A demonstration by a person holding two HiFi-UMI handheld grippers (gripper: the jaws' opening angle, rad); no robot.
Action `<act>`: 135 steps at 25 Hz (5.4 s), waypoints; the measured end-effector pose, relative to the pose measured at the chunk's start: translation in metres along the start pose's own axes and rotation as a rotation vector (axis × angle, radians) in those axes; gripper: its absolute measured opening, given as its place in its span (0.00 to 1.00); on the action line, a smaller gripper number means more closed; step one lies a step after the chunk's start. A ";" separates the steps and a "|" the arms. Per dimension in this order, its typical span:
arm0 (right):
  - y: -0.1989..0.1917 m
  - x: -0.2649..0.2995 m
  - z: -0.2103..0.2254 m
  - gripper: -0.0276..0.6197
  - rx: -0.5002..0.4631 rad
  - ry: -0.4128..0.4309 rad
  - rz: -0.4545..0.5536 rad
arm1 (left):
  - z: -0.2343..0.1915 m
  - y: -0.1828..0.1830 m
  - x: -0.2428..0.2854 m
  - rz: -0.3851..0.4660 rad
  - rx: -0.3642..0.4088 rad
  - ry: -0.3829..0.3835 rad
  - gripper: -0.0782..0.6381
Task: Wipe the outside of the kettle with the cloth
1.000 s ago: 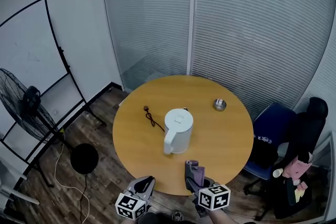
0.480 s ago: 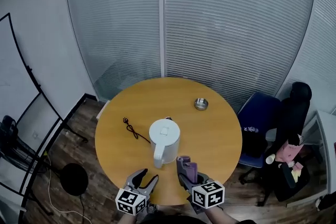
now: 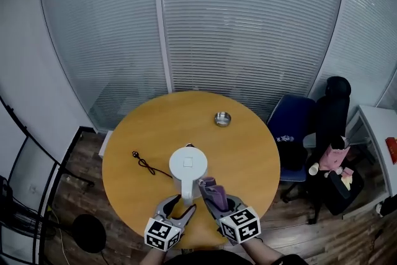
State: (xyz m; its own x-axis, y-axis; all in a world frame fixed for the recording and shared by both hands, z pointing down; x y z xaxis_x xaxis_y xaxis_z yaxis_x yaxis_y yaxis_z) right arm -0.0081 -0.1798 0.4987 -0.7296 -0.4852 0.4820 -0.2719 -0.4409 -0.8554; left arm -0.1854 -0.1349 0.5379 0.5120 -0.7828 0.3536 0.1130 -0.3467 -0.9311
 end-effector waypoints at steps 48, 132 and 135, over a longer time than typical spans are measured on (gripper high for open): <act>-0.019 0.021 -0.016 0.21 0.201 -0.283 0.028 | -0.071 -0.010 -0.019 0.090 0.085 -0.250 0.32; -0.076 0.106 0.106 0.21 0.613 -0.090 -0.179 | -0.038 -0.018 -0.031 0.069 -0.089 0.154 0.31; -0.068 0.079 0.092 0.21 0.628 -0.112 -0.085 | -0.039 -0.017 -0.033 0.069 -0.071 0.114 0.31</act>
State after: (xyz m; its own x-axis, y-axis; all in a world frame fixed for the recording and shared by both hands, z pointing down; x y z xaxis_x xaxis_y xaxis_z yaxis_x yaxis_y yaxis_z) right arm 0.0101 -0.2577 0.6126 -0.6424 -0.4905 0.5889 0.1186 -0.8228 -0.5559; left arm -0.2376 -0.1229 0.5456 0.4157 -0.8582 0.3011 0.0181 -0.3232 -0.9462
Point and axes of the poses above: the fingertips, and each gripper's own axes: x forward along the fingers, z to its right, y out of its top, the point moved 9 cm from there along -x, backward along the fingers, and after that the axes turned 4 degrees about -z, right-handed, at the moved point
